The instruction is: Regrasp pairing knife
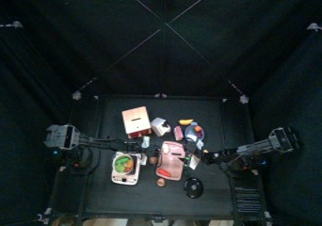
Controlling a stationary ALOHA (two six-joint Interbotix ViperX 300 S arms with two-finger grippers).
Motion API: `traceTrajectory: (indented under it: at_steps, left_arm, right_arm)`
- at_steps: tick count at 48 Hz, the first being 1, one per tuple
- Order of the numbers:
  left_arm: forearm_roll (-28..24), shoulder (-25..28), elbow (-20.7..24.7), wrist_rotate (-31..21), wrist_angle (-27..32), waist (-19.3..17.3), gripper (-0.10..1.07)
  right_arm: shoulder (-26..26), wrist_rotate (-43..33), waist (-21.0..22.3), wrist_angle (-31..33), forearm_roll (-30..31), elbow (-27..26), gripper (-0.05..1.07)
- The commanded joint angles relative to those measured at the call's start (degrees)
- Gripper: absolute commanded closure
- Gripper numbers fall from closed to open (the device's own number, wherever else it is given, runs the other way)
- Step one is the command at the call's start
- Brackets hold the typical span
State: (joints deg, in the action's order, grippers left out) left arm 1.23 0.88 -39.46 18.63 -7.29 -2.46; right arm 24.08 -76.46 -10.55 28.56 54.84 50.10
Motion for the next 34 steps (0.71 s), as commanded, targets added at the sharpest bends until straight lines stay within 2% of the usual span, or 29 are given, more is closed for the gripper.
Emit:
traceTrajectory:
  at_steps: [1, 6, 11, 18, 24, 34]
  left_arm:
    - [0.4, -1.1, 0.2, -0.2, -0.4, -0.3, 0.68]
    - [0.8, -1.4, -0.3, -0.3, -0.4, -0.4, 0.68]
    - [1.6, -1.7, -0.8, -0.2, -0.4, -0.7, 0.68]
    - [1.6, -1.7, -2.2, -0.1, -4.8, -1.7, 0.68]
    - [1.6, -1.8, -3.5, -0.1, -8.3, -2.7, 0.68]
    - [1.3, -1.1, -4.7, -0.2, -9.0, -3.3, 0.68]
  right_arm:
    - [0.2, 0.1, 0.5, -0.6, 0.3, -1.1, 0.01]
    - [-0.3, 1.2, 1.2, -1.2, 0.4, -1.3, 0.02]
    - [-1.0, 5.8, 2.3, -2.8, 0.4, -1.3, 0.02]
    - [-2.3, 13.4, 6.9, -8.5, -2.7, -1.1, 0.02]
    - [-3.3, 17.1, 9.5, -14.7, -5.2, -1.2, 0.02]
    - [-4.8, 20.1, 12.1, -17.6, -4.9, -1.4, 0.02]
